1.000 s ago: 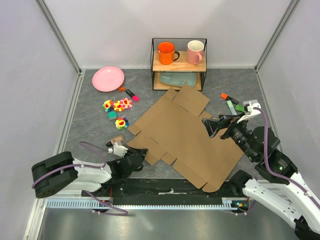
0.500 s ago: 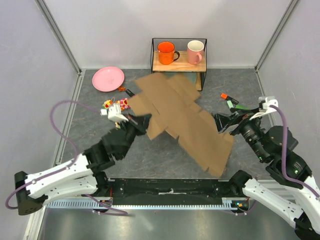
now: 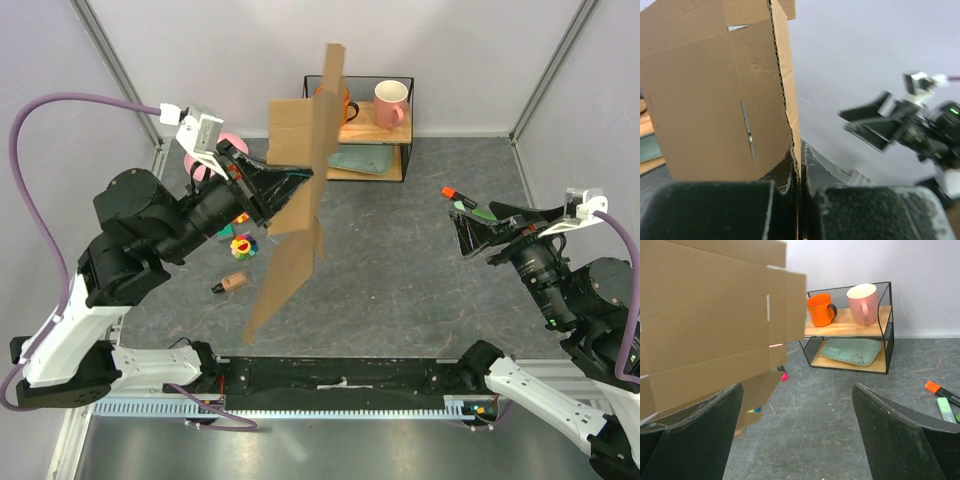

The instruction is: Fold the paper box

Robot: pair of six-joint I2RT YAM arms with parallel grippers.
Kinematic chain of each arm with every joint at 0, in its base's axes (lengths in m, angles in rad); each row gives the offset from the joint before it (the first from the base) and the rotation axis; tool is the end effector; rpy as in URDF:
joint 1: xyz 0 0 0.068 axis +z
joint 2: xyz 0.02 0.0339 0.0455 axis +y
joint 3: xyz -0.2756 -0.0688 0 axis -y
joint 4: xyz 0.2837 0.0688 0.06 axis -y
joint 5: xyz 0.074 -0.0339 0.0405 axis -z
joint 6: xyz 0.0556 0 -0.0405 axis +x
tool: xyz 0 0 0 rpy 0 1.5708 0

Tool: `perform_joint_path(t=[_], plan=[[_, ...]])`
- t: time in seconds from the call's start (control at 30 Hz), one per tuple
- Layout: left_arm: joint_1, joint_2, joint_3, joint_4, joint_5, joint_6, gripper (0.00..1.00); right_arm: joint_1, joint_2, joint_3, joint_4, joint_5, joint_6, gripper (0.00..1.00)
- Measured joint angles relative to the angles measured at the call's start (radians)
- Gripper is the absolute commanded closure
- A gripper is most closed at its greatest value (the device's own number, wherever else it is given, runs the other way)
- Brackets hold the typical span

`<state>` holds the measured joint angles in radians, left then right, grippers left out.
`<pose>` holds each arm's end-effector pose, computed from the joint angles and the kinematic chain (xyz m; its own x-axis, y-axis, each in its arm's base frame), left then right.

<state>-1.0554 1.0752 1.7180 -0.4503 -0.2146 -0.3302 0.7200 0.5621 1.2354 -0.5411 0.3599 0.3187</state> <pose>0.1118 -0.1734 0.5986 -0.1530 -0.3726 -0.9153 0.7373 0.5736 -0.3568 0.0852 0.0487 0.5008 -0.0170 0.3751 -0.9268 -0.3679 0.8596 0.3547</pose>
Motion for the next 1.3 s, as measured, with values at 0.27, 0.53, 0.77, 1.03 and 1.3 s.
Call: perform_joint_path(t=[0.27, 0.53, 0.77, 1.03, 1.3], plan=[[0.000, 0.042, 0.116, -0.079, 0.323, -0.010, 0.98, 0.000, 0.000, 0.010, -0.030, 0.001, 0.012, 0.02], [0.001, 0.003, 0.126, -0.122, 0.387, -0.065, 0.98, 0.000, -0.003, 0.074, -0.066, 0.007, 0.015, 0.02], [0.257, -0.022, -0.172, -0.074, 0.562, -0.110, 0.98, 0.000, -0.011, 0.109, -0.063, -0.008, 0.015, 0.02], [0.566, 0.221, -0.697, 0.082, 0.793, -0.159, 0.98, 0.000, -0.011, 0.066, -0.065, -0.095, 0.039, 0.02], [0.589, 0.336, -0.707, 0.164, 0.796, -0.109, 0.98, 0.000, -0.002, -0.194, 0.019, -0.110, 0.134, 0.02]])
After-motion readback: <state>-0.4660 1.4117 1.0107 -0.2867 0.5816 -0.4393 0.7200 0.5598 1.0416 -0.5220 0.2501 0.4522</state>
